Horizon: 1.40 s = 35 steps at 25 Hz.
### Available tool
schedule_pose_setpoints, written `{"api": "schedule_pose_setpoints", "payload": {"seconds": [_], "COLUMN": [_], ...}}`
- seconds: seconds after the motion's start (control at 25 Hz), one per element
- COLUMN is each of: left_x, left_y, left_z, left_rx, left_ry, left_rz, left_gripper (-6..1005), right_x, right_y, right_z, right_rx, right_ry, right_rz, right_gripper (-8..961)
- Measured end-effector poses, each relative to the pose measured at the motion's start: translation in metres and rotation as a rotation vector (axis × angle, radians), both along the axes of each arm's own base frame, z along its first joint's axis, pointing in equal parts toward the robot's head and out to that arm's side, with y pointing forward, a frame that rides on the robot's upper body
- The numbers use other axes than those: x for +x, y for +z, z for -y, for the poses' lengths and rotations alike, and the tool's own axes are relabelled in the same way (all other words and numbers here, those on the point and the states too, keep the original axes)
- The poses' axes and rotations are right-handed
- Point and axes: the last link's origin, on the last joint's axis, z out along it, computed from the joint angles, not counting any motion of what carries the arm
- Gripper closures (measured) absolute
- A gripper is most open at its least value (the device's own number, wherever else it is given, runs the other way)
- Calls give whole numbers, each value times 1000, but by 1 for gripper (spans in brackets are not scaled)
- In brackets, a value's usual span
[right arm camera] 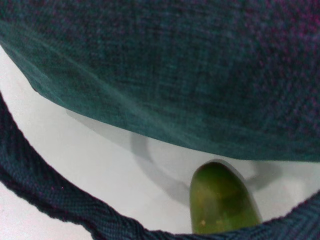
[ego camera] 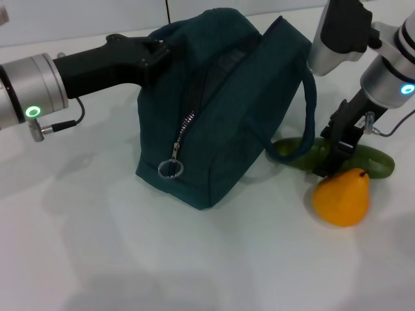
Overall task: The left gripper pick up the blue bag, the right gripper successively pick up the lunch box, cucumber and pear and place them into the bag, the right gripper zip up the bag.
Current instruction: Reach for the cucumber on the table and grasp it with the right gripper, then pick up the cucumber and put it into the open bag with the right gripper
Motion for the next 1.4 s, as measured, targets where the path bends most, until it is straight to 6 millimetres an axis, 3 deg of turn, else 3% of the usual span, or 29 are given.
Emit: {"api": "schedule_pose_setpoints", "payload": {"seconds": [0.56, 0.64, 0.88, 1.16, 1.4], "left_x": [1, 1, -1, -2, -3], "left_y": [2, 3, 4, 3, 2], "left_z": [0, 0, 1, 1, 2], "left_rx": [3, 2, 6, 1, -3], "left_ry": [-2, -4, 0, -3, 0], "left_rz": [8, 9, 11, 4, 1], "left_gripper": [951, 951, 951, 951, 951], "right_x": [3, 3, 4, 16, 31], "right_y": [-4, -3, 8, 45, 89], "right_z": [2, 1, 0, 13, 32], "right_rx": [-1, 10, 52, 134, 241], "right_ry": [-23, -27, -56, -89, -89], "right_rz": [-29, -48, -101, -254, -479], "right_gripper": [139, 323, 394, 394, 394]}}
